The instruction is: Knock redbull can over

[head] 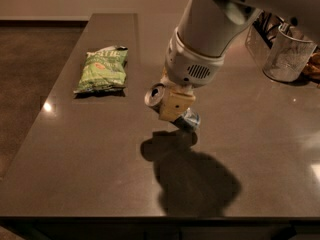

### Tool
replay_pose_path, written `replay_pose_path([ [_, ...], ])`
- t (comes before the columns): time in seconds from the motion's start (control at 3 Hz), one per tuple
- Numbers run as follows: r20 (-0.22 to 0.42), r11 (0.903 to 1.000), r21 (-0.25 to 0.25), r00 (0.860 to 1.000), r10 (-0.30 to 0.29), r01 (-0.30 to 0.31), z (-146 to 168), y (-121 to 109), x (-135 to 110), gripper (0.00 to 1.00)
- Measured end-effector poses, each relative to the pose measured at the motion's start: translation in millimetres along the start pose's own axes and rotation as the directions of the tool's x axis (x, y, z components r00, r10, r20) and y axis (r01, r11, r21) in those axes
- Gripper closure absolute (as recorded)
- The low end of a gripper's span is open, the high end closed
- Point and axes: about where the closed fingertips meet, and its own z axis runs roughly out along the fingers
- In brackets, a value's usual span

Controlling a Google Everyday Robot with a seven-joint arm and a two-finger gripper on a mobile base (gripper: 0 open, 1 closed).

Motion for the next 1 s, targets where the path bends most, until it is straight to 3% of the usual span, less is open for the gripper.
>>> replay_pose_path([
  [0.33,-0.116,0.9972,-0.016,0.990,-0.075,0.074,8,1,5,0.58],
  [1.0,-0.238,0.9880,-0.048,0.959,-0.154,0.147,27,8,14,0.12],
])
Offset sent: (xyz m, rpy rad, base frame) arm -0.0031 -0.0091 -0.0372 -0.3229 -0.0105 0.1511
